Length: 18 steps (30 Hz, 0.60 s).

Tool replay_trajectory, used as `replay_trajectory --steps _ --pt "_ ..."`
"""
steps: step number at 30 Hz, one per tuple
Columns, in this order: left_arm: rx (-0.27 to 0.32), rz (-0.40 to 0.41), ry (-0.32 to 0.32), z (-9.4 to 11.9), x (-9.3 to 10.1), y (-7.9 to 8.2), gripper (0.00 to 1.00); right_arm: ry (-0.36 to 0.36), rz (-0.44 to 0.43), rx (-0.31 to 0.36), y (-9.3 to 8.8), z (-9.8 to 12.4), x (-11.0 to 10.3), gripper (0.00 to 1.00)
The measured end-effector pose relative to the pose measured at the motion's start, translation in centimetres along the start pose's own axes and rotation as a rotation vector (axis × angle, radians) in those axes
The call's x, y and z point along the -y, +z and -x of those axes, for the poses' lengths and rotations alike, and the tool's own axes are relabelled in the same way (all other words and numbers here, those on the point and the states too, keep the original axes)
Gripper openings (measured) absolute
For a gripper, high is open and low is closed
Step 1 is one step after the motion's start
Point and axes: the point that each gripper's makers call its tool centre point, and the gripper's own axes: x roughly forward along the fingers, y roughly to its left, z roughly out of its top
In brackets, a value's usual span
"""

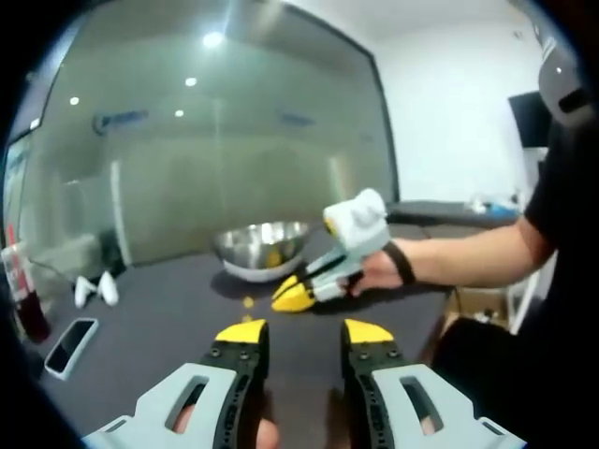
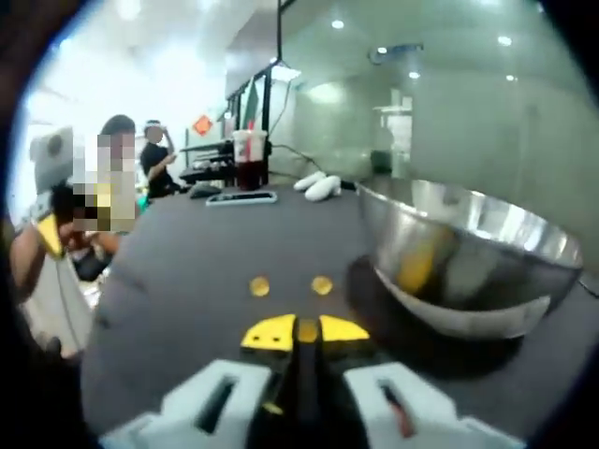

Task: Pick up the QQ candy scattered on the table and place it into the stainless steel bowl on the table

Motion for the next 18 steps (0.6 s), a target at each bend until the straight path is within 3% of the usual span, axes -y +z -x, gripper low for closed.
replay_trajectory --steps 2,5,8,18 --pt "0.001 0.001 -0.001 0.0 0.0 0.0 0.32 -0.01 0.015 0.03 0.8 0.8 -0.3 0.09" --pt "-0.008 0.003 0.004 -0.1 -0.1 -0.3 0.32 -0.091 0.061 0.075 2.0 2.6 0.7 0.09" --pt "-0.006 -0.007 -0.006 -0.2 0.3 -0.2 0.32 -0.142 0.058 0.198 4.5 5.1 1.1 0.09" --pt "-0.016 -0.002 -0.013 -0.3 0.5 -0.8 0.32 -0.291 -0.119 0.255 4.0 9.4 5.5 0.09"
